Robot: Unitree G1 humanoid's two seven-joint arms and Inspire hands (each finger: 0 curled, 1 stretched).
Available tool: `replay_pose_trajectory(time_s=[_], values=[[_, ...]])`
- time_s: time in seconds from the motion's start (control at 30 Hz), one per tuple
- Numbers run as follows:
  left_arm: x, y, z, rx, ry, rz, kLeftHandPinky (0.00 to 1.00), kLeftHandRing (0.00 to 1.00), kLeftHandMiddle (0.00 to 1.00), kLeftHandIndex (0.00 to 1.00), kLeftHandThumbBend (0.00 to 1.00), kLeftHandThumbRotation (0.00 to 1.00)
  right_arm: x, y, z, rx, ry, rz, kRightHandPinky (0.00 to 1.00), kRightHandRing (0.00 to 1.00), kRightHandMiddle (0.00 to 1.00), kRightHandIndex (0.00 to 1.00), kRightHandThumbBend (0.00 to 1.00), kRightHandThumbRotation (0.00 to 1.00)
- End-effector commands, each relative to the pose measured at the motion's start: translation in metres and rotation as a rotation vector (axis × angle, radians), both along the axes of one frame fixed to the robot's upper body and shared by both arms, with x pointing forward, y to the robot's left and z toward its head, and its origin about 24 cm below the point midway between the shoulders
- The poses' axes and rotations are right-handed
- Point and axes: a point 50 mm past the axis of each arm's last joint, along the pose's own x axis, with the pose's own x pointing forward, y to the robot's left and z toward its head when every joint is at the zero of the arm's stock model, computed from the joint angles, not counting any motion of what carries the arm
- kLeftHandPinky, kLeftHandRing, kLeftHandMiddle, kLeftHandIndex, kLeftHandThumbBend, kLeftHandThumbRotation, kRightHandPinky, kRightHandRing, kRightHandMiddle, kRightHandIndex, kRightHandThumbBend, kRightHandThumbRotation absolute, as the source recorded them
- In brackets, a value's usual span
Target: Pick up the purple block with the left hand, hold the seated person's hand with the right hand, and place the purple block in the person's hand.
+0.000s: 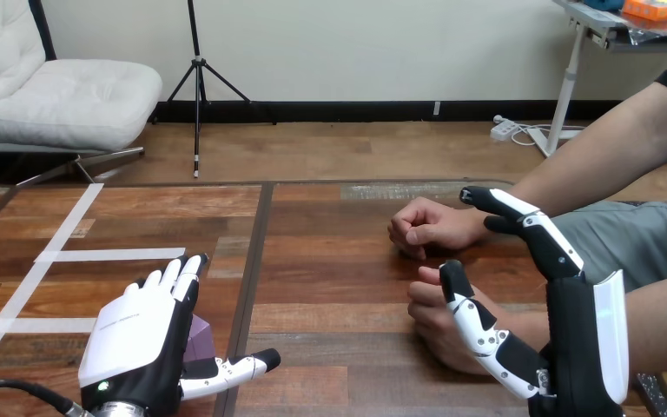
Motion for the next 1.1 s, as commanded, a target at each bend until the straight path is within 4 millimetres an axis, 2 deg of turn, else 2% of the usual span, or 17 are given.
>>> replay_pose_trajectory(time_s=[0.0, 1.07], values=[[0.0148, -0.0018, 0.0127, 0.015, -0.084, -0.02, 1.0, 0.97, 0.99, 0.97, 0.96, 0.65, 0.0088, 0.0006, 0.0121, 0.006, -0.076, 0.008, 0.71, 0.77, 0.77, 0.73, 0.36, 0.27], [0.0164, -0.0017, 0.009, 0.028, -0.113, 0.024, 0.91, 0.92, 0.94, 0.95, 0.88, 0.64, 0.01, -0.0027, 0.0116, -0.011, -0.071, 0.008, 0.71, 0.76, 0.77, 0.73, 0.37, 0.25]])
